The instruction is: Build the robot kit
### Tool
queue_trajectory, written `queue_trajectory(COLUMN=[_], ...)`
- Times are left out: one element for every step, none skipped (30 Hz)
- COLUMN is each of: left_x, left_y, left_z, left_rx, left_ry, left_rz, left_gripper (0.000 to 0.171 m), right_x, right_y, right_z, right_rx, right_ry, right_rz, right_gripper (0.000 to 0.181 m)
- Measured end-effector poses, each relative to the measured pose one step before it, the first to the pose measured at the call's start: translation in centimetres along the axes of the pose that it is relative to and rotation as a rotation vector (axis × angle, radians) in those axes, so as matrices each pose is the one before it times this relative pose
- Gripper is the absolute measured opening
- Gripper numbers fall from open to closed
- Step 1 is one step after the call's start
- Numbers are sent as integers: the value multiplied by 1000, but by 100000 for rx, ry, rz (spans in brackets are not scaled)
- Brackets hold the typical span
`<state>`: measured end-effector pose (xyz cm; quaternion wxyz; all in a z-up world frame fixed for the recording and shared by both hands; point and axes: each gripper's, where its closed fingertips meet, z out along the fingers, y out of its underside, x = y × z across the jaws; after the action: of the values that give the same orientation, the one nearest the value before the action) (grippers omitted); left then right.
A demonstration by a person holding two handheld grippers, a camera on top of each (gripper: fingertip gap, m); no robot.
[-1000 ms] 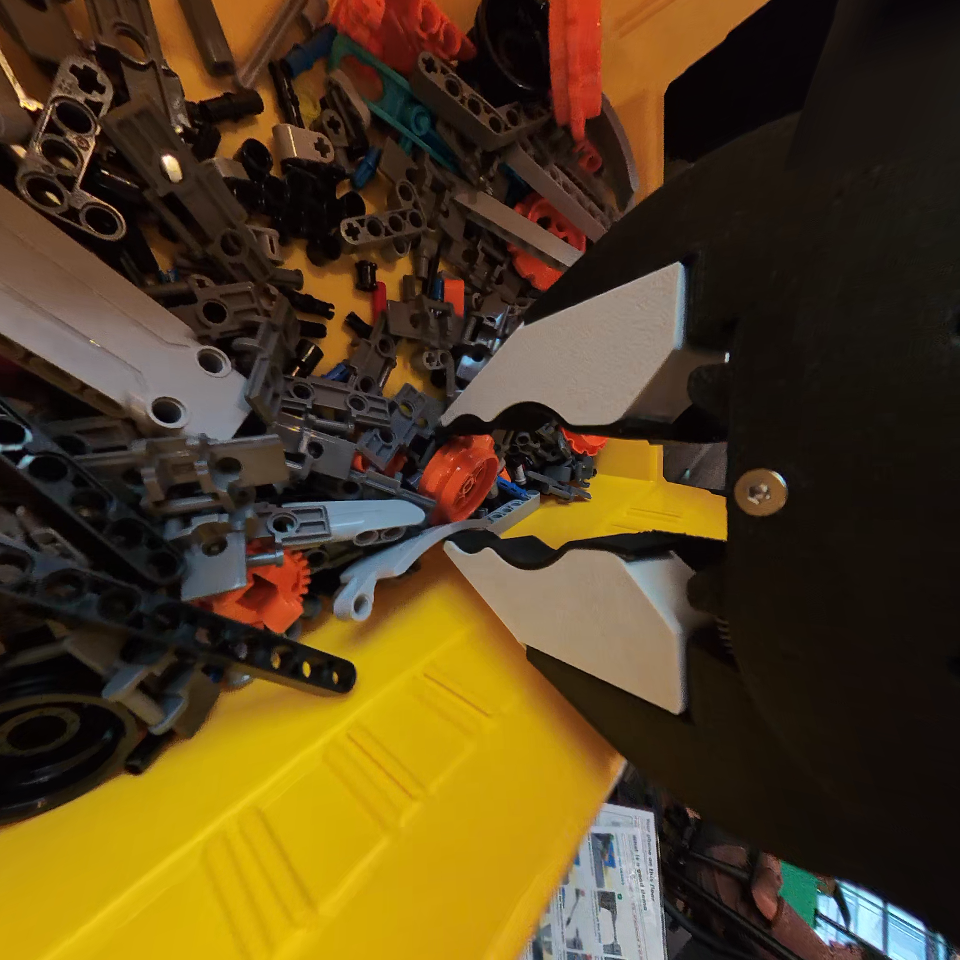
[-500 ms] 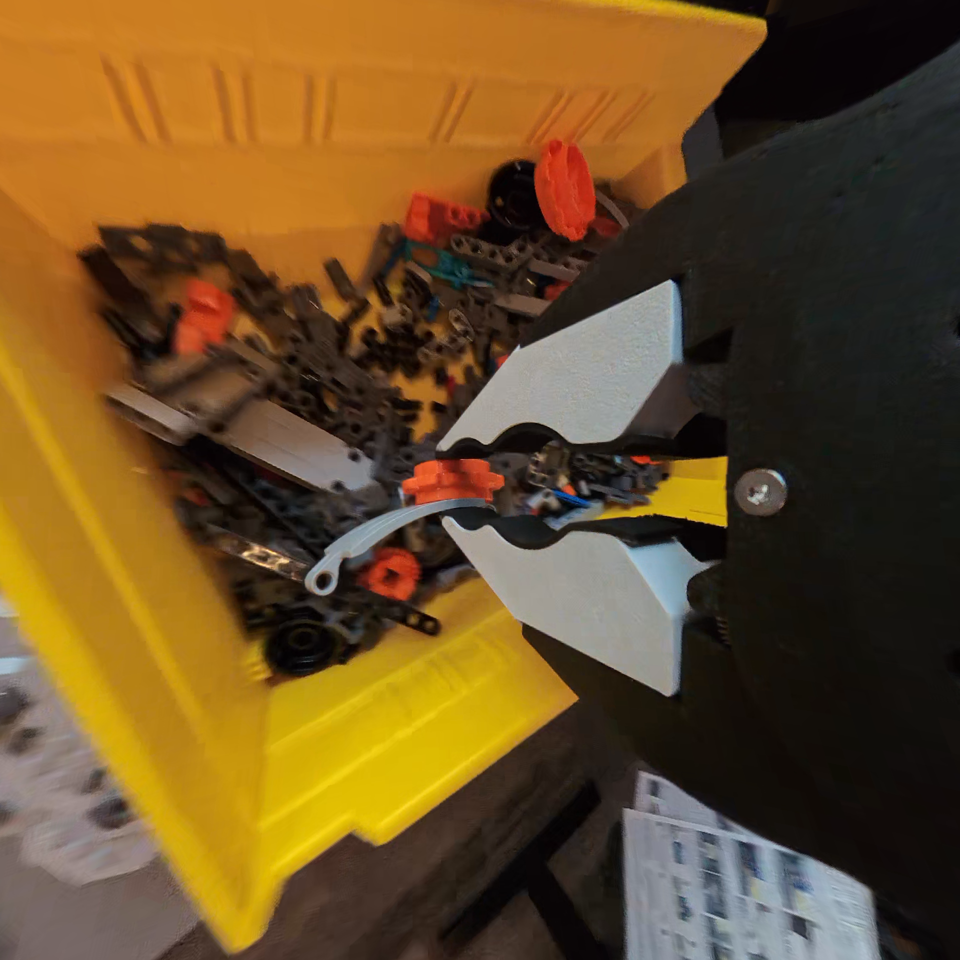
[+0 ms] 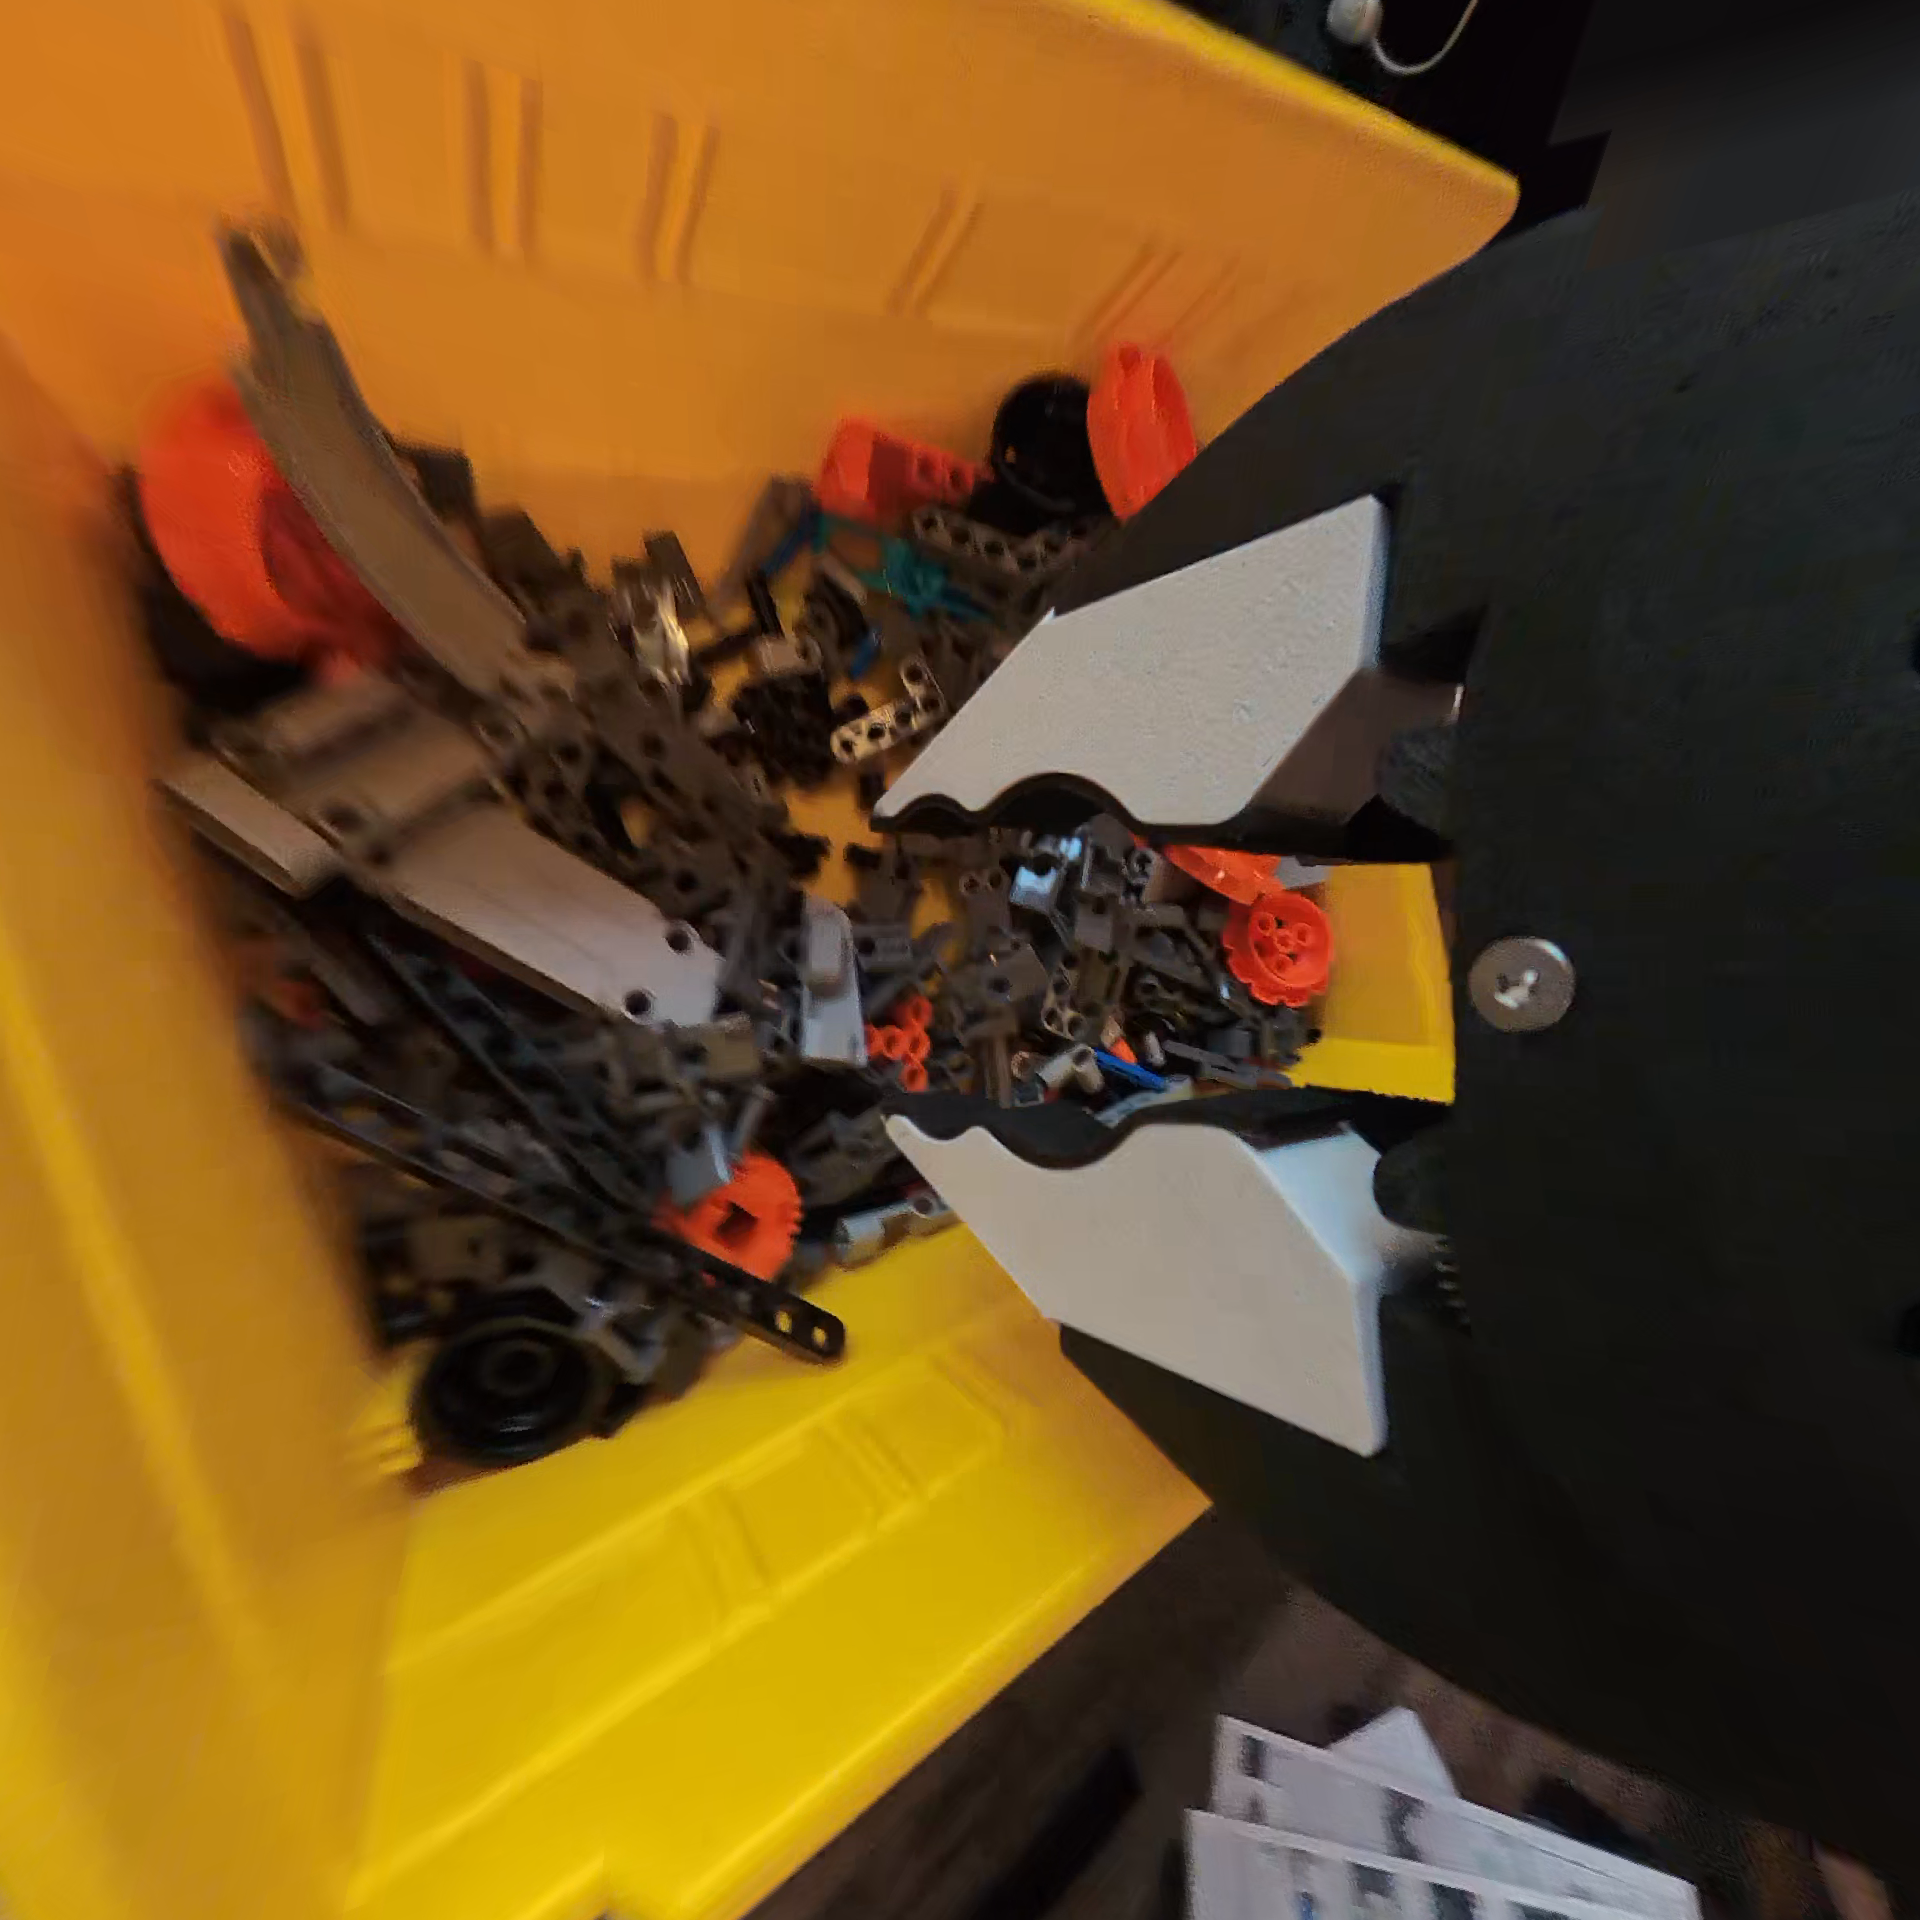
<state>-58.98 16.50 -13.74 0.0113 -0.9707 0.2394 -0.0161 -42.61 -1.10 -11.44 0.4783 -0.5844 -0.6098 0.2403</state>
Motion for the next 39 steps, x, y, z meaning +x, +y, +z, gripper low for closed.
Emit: queue_trajectory(left_x=[-303, -120, -136, -178, -17, 155, 94, -49, -156, -51, 124, 130, 155, 220, 115, -100, -88, -42, -10, 43, 56, -10, -48, -39, -31, -28, 24, 106, 122, 161, 257, 324, 358, 448, 540, 631, 664, 603, 466], left_y=[377, 393, 566, 613, 622, 535, 202, -31, -164, -273, -276, -128, -1, 42, 53, 115, 159, 176, 217, 181, 92, 44, 18, -45, -88, -173, -310, -464, -705, -1105, -1468, -1672, -1749, -1410, -902, -773, -918, -884, -527], left_z=[449, 423, 469, 521, 545, 520, 409, 262, 131, 36, -31, -27, 6, 41, 68, 135, 150, 113, 110, 51, -27, -116, -162, -242, -332, -452, -551, -652, -749, -839, -863, -777, -595, -328, -68, 85, 157, 200, 199], left_rx=[-2990, -2825, -3830, -4243, -4373, -4322, -2786, -1110, -169, 739, 979, 354, -282, -606, -719, -1171, -1481, -1453, -1578, -1096, -346, 33, 450, 1220, 1762, 2610, 3612, 4516, 5599, 7427, 8820, 9203, 9313, 7337, 4386, 3651, 4401, 4198, 2264], left_ry=[-884, 38, -147, -526, 572, 1647, 1249, 207, -488, 242, 1213, 955, 559, 640, -374, -1738, -1651, -1267, -915, -605, -449, -661, -648, -431, -266, -145, 307, 837, 971, 1111, 1655, 1980, 1959, 2274, 2727, 2966, 3000, 2463, 1536], left_rz=[-977, -1200, -1415, -1073, -786, -854, -1039, -1419, -1565, -1290, -1097, -691, 231, 1126, 1511, 1469, 1287, 1253, 1565, 1863, 1613, 1035, 721, 608, 511, 541, 603, 707, 894, 936, 536, 292, 679, 775, 704, 1260, 2053, 2121, 1526], left_gripper=[50, 47, 45, 53, 55, 55, 62, 64, 62, 61, 60, 57, 51, 44, 37, 32, 30, 27, 24, 23, 23, 23, 23, 23, 23, 23, 23, 23, 23, 23, 23, 23, 24, 23, 23, 23, 23, 24, 27], right_x=[-49, -47, -31, -18, -20, -8, -36, -25, -34, -43, -27, -33, -30, -25, -22, -7, -1, 5, -4, -27, -23, -17, -22, -11, -11, -14, 2, -10, -8, -7, -5, -6, -9, -10, -7, -12, -1, -20, -25], right_y=[36, 24, 21, 18, 21, 8, 3, 9, 23, 25, 36, 30, 13, 17, 23, 28, 8, 10, -10, -3, 13, 26, 40, 27, 6, -21, -19, -8, 9, -1, 6, 8, 17, 21, 25, 21, 11, 33, 27], right_z=[11, 16, 16, 6, 4, -4, 6, 13, 17, 27, 19, 18, 22, 26, 14, 7, 9, -3, -5, 15, 13, 16, 18, 16, 8, -6, -3, 0, 4, 12, 14, 3, 17, 21, 9, 11, 11, 12, 20], right_rx=[-238, -183, -110, -104, -121, -55, -28, -88, -181, -187, -210, -188, -109, -31, -130, -209, -103, -40, -52, -20, -28, -138, -178, -148, -38, 57, 63, 43, -2, -65, -72, -70, -90, -155, -170, -141, -110, -112, -130], right_ry=[-137, -216, -140, -132, -122, -72, -115, -127, -118, -113, -82, -48, -91, -96, -69, -61, 76, 90, 24, -74, -91, -92, -102, -52, -23, -35, 16, -19, -31, -45, 10, 46, 6, -14, 52, 17, 8, -33, -166], right_rz=[-302, -177, -101, -63, -23, -24, -45, -115, -161, -216, -227, -217, -158, -137, -82, -99, -174, -206, -128, -104, -95, -67, -64, -71, -79, -94, -90, -34, 8, -14, -122, -156, -118, -156, -190, -189, -173, -76, 43], right_gripper=[4, 4, 4, 4, 4, 4, 4, 4, 4, 4, 4, 4, 4, 4, 4, 4, 4, 4, 4, 4, 4, 4, 4, 4, 4, 4, 4, 4, 4, 4, 4, 4, 4, 4, 4, 4, 4, 4, 4])
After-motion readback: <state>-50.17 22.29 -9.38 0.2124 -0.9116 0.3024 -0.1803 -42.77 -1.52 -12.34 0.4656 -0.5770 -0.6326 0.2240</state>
